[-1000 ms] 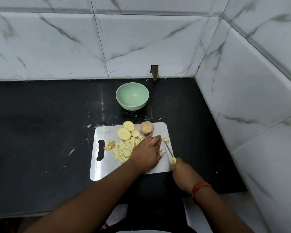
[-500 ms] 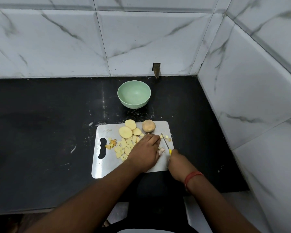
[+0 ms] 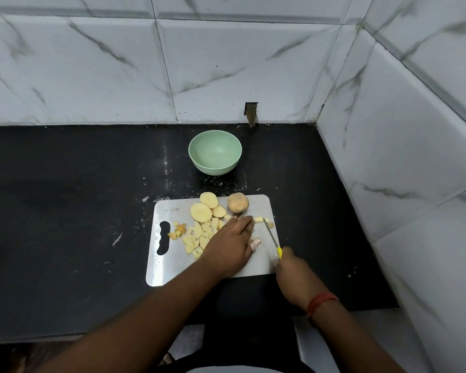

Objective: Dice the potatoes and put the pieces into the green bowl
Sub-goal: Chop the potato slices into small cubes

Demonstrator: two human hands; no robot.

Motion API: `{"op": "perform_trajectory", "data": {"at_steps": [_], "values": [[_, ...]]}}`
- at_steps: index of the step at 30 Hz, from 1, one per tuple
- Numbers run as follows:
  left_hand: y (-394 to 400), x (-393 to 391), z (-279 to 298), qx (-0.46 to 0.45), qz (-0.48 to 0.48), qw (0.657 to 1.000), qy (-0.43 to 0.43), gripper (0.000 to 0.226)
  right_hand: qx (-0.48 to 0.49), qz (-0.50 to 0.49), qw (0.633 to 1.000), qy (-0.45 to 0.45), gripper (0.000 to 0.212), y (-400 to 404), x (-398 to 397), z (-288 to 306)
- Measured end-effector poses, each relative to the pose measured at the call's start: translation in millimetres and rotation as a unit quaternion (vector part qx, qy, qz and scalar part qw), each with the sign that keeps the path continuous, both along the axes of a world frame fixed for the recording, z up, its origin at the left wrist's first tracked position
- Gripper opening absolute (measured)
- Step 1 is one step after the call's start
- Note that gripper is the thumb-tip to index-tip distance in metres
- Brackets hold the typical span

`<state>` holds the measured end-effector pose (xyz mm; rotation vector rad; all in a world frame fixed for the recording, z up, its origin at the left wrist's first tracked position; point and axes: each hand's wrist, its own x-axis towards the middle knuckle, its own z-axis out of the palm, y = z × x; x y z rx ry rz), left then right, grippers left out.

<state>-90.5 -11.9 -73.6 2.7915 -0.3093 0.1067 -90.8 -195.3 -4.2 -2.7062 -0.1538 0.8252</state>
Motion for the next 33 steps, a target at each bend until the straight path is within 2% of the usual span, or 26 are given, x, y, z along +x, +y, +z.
{"op": "perform_trajectory", "data": {"at_steps": [6, 15, 19, 23, 28, 30, 33], "values": [[2.6, -0.7, -1.6, -0.021, 0.008, 1.000, -0.002, 0.060, -0.020, 0.031, 0.999, -0.014, 0.030, 9.8, 6.7, -7.6], [0.8, 1.7, -4.7, -0.002, 0.008, 1.000, -0.009, 0.054, -0.066, 0.059, 0.996, -0.001, 0.042, 22.1, 12.5, -15.5], [-1.3, 3.8, -0.5, 0.010, 0.015, 1.000, 0.000, 0.058, -0.054, 0.048, 0.997, 0.015, 0.040, 22.7, 16.5, -15.7], [-3.9, 1.7, 0.9, 0.030, 0.020, 0.999, -0.002, 0.063, -0.022, 0.047, 0.998, 0.033, 0.029, 9.5, 4.9, -16.0], [-3.7, 3.0, 2.5, 0.044, 0.018, 0.999, 0.009, 0.065, 0.012, 0.030, 0.997, 0.065, 0.026, -8.0, -2.9, -10.6], [-6.0, 2.2, 7.1, 0.040, 0.022, 0.999, 0.004, 0.068, 0.059, 0.011, 0.995, 0.074, 0.020, -15.7, -3.0, -9.4], [-10.4, 3.5, 14.9, 0.034, 0.032, 0.999, -0.024, 0.067, 0.159, -0.068, 0.981, 0.090, 0.014, -27.3, -1.2, -7.8]]}}
